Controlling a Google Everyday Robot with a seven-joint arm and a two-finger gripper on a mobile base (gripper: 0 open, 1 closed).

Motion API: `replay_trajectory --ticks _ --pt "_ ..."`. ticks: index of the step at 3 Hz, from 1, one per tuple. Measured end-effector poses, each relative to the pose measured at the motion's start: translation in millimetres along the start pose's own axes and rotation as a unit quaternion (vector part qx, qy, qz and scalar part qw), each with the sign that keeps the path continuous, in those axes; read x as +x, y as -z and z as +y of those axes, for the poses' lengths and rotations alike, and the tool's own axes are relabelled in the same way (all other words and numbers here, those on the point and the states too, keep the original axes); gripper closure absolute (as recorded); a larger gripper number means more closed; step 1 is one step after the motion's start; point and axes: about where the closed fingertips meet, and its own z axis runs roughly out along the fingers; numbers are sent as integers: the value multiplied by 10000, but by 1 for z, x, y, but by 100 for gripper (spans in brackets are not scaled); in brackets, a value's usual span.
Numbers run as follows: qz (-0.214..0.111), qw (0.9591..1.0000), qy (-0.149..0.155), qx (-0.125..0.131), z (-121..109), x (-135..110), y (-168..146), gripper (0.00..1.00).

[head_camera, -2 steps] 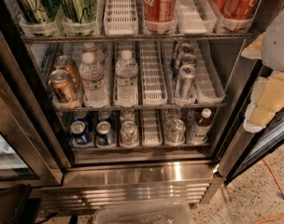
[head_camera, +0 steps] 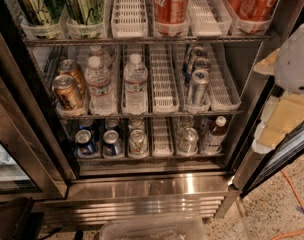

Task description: Pick water bottle from middle shelf of fridge

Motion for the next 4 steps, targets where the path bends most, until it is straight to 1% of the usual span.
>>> replay_trajectory --ticks 1,2,3,4 --pt "-465 9989 73 -89 27 -14 -41 0" --pt "-1068 9942 -1 -130 40 -33 -72 0" --pt "-1625 9862 -325 69 44 -59 -87 0" --pt "-1709 9844 -361 221 36 -64 -85 0"
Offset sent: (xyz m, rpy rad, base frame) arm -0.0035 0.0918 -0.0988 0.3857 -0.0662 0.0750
